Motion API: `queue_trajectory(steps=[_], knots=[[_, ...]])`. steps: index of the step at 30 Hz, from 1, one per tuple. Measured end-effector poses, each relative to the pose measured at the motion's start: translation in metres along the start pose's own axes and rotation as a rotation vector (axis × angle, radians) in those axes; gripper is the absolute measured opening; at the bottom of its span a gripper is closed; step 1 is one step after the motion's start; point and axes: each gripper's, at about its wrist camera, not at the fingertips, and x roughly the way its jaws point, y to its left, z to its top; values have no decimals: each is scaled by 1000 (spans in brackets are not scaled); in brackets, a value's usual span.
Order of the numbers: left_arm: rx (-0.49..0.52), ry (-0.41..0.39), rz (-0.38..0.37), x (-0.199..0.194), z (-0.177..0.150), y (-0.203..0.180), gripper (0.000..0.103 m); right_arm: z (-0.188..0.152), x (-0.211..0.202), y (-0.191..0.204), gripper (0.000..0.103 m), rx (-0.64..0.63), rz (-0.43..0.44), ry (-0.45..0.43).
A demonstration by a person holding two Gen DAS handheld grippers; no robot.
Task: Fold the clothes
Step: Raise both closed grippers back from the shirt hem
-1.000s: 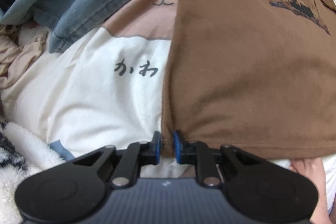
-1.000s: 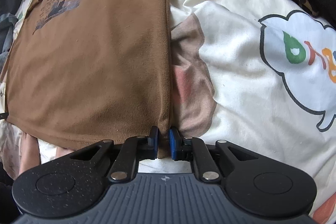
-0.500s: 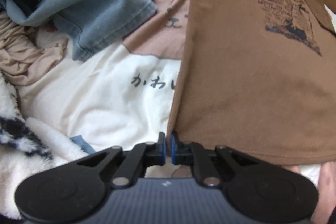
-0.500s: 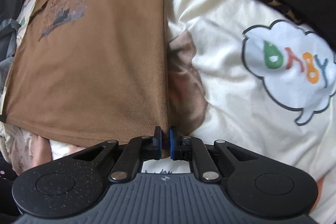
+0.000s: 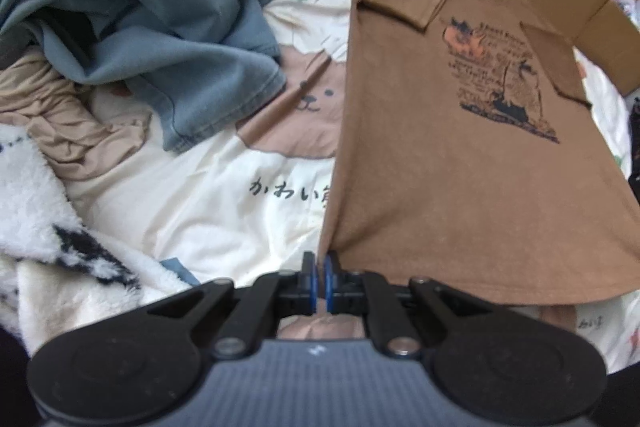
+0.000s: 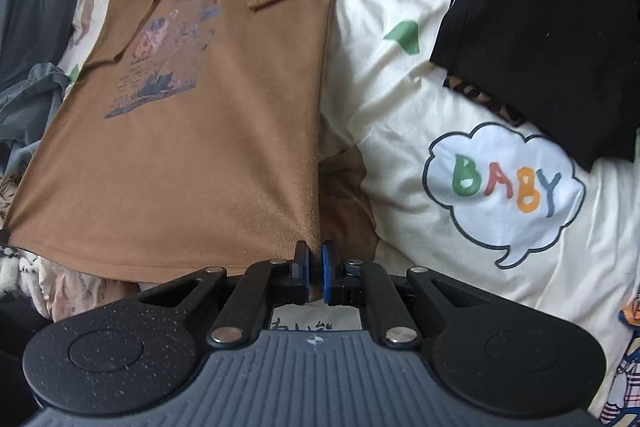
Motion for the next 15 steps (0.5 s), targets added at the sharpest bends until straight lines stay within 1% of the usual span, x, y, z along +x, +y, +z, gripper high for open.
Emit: queue_trajectory(steps=[3,7,15], knots=[[1,-9,-15,-15,-4,-3,4,-3,-14,-1,4,-1,-5,-13],[3,-12,-31,-26,-12,-5,4,-9,-31,-3,4,1,-10,-25],[-29,-13,-55,-45,-39,-4,4,-29,-54,-9,4,15,-3,-33]])
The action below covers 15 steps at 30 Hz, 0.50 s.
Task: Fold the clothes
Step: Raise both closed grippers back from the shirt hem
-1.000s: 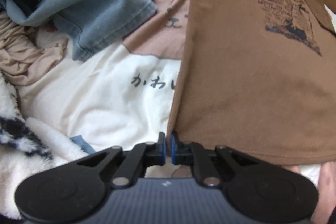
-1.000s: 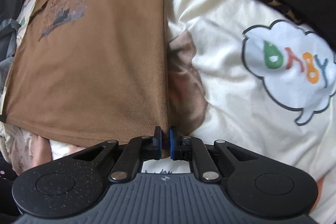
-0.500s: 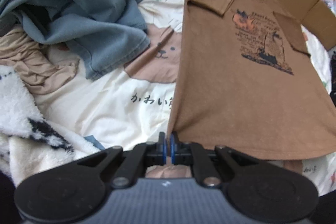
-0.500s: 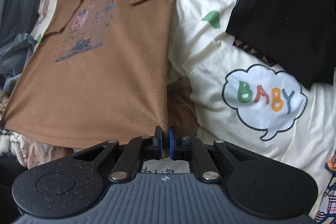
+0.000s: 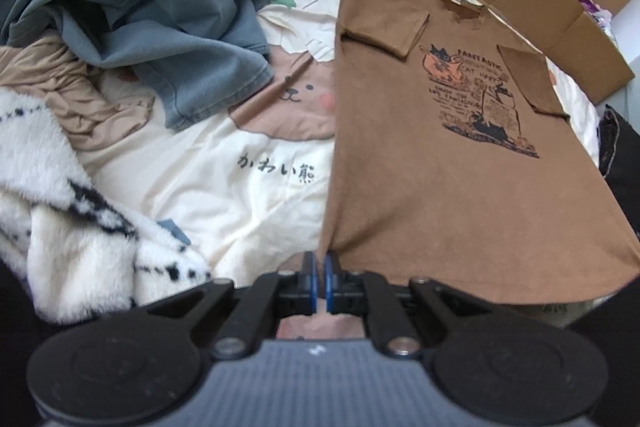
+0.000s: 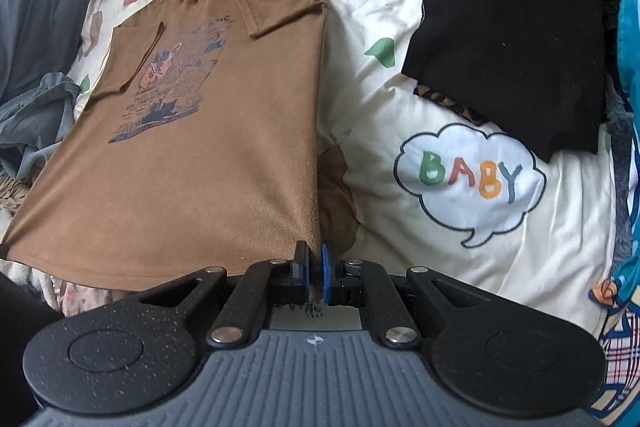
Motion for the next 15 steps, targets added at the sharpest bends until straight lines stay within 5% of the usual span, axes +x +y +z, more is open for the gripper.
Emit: queue_trajectory(steps=[15], knots=[[-51,48,-8,-2,-44,10,4,-41,-9,-3,4,-4,2,65]])
